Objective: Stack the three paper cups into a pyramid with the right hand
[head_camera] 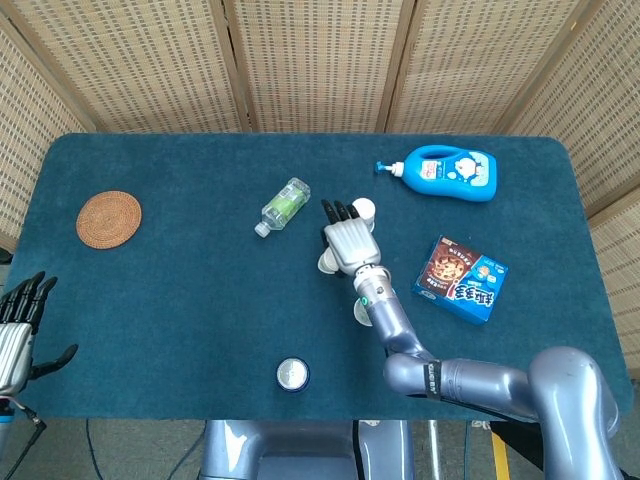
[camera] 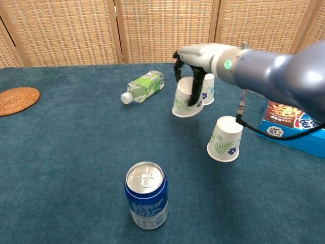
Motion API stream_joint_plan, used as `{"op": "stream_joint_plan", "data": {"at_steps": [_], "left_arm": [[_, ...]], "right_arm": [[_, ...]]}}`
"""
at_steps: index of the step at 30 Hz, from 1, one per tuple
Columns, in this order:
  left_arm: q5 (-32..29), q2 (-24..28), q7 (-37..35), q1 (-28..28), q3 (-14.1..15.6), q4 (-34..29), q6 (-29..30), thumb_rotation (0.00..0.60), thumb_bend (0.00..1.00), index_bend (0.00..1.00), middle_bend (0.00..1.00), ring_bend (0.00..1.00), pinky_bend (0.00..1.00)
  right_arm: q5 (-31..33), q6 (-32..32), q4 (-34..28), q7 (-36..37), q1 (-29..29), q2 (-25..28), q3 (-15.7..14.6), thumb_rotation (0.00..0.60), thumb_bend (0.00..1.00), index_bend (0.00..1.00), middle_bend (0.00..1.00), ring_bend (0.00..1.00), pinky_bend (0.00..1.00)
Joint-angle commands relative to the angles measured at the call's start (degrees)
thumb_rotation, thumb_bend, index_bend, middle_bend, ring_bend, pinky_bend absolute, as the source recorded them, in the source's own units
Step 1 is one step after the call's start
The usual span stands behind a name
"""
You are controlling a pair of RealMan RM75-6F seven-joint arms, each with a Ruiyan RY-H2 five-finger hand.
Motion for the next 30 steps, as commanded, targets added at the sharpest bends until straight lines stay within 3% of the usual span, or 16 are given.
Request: {"op": "stream_joint_plan", "data": {"at_steps": [1,15,30], "left_arm": [[0.65,0.08,0.07,0.2,0.21,-0.3,0.6,0.6,0.24,0.0,0.0,0.0,0.07],[3.65,0.79,-0.92,1.14,0.81,-1.11,3.45,0.6,0.24,0.0,0.0,0.0,0.06],[5.11,0.97,-0.99,1.5,1.26,-1.4,4.31,0.6,0.24,0.0,0.0,0.0,0.06]], "right_arm": [[0.0,2.1,-3.58,-0.07,-2.05,1.5,-1.63,0.6,0.12,0.63,0.07,0.0,0.16],[-1.42,8.49,-13.5,-2.99,-3.14,-0.34,-3.31,0.6,0.12,0.62,0.07,0.0,0.15],[1.03,9.91,-15.09,-5.1,-4.27,-2.04,-4.79,0.6,0.12,0.62,0.07,0.0,0.15]]}}
